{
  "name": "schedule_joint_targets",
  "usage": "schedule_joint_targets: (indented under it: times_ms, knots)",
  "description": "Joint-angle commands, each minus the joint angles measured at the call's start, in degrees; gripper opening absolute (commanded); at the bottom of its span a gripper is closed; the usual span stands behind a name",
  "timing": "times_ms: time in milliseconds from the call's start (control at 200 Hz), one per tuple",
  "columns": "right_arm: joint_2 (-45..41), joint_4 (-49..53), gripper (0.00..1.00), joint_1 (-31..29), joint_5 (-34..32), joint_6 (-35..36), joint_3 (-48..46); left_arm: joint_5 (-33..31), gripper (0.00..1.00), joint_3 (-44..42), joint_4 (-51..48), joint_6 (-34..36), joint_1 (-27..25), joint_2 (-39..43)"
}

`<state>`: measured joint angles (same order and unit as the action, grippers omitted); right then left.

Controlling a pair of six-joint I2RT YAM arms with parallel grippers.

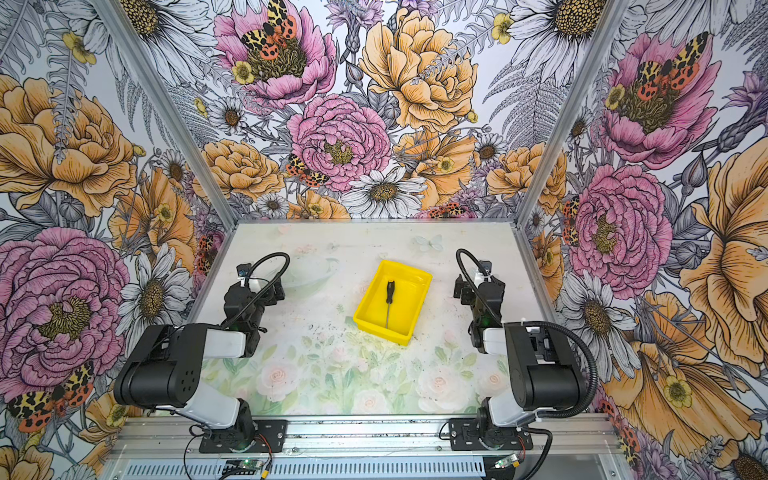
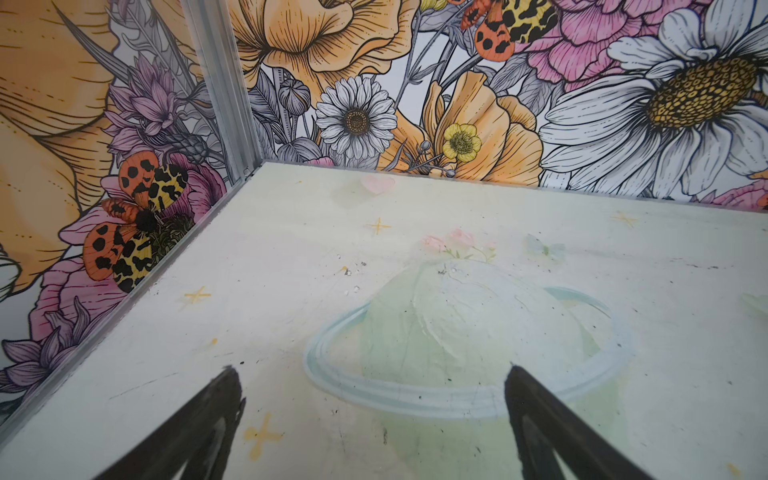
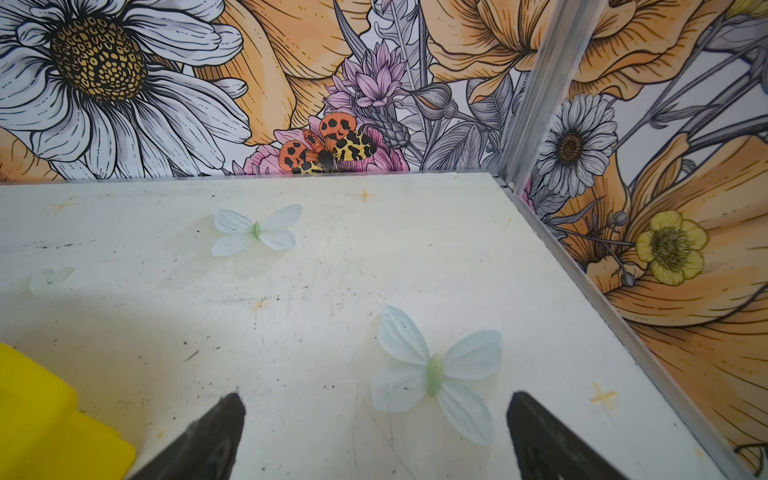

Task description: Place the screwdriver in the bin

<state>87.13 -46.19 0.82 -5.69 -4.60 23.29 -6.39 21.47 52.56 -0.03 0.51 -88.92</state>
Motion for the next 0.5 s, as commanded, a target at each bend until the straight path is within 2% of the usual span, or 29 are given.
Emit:
schedule_joint_targets:
  times_ms: [0,495]
  knots:
    - [0.71,-2.40,1.00,0.12,0.25,0.12,-0.42,-0.85,0.99,-0.03,1.53,0.20,-0.37,0.07]
    - [0.75,-2.40,0.99,0.14,0.36,0.12,-0.46,-2.17,0.99,0.06,1.42,0.78,-1.13,0.01]
